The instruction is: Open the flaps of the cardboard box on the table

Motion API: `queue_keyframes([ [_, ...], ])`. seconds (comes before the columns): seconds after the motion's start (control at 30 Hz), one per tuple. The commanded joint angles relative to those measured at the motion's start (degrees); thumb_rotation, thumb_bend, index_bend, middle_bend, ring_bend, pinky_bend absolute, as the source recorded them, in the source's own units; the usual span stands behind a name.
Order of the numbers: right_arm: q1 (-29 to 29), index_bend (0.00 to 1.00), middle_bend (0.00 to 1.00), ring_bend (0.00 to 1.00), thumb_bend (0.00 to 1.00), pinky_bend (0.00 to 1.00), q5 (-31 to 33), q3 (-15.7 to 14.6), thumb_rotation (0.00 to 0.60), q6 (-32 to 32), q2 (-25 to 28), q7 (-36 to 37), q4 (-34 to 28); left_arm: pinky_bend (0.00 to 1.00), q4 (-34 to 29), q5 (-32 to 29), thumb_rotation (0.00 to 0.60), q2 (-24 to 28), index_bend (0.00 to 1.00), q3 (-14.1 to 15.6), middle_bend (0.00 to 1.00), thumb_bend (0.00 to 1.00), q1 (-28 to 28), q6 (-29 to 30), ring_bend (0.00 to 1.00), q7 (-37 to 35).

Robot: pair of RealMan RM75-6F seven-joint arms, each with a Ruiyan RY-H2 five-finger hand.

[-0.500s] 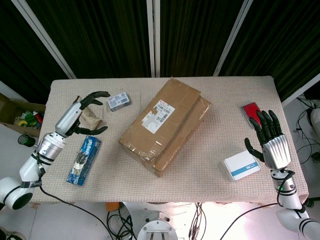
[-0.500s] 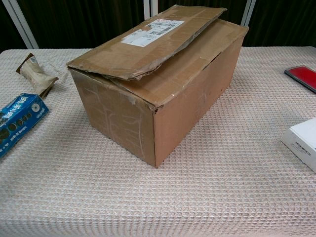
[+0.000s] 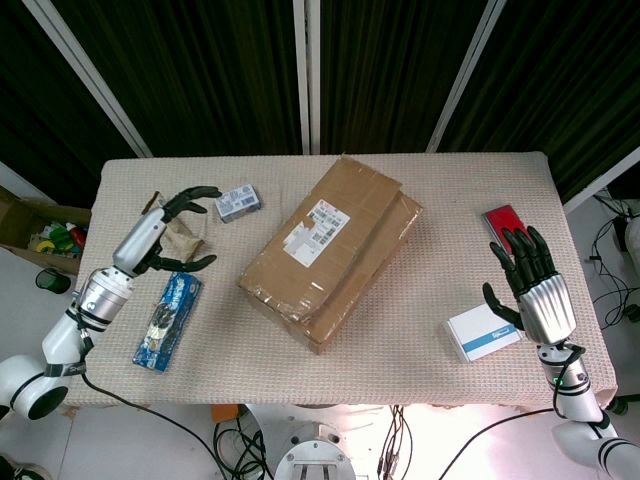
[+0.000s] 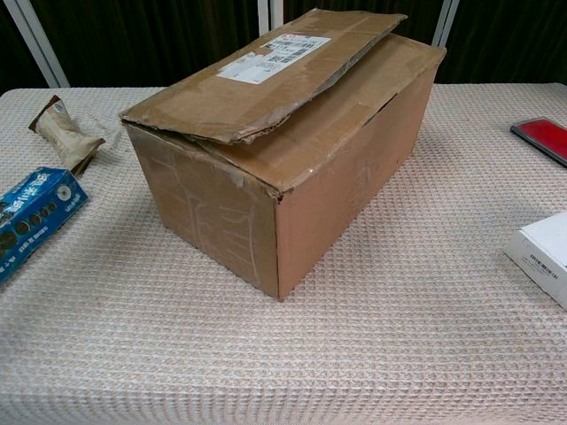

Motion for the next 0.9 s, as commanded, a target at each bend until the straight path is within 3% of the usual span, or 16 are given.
queue_keyframes([
  [0.03, 0.3, 0.00, 0.00, 0.00, 0.41, 0.00, 0.1, -0.3, 0.600, -0.3, 0.4, 0.0, -0.8, 0.26, 0.4, -0.1, 0.490, -0.2, 0.13, 0.1, 0.17, 0.21, -0.2, 0.0, 0.11, -0.1],
  [0.27, 1.4, 0.00, 0.00, 0.00, 0.39, 0.00, 0.9, -1.2, 0.600, -4.4, 2.5, -1.2, -5.9, 0.25, 1.9, 0.0, 0.491, -0.1, 0.13, 0.8, 0.17, 0.21, 0.3, 1.1, 0.11, 2.4],
  [0.47, 3.4, 0.00, 0.00, 0.00, 0.37, 0.00, 0.8, -0.9, 0.600, -8.6, 6.8, -7.4, -13.7, 0.25, 1.9, 0.2, 0.490, 0.8, 0.13, 1.2, 0.17, 0.21, 1.2, 2.7, 0.11, 4.9],
  [0.9, 12.5, 0.00, 0.00, 0.00, 0.10, 0.00, 5.3, 2.9, 0.600, -29.2, 16.8, -29.2, -33.6, 0.25, 5.0, 0.2, 0.490, 0.2, 0.13, 2.8, 0.17, 0.21, 3.5, 5.8, 0.11, 9.7],
])
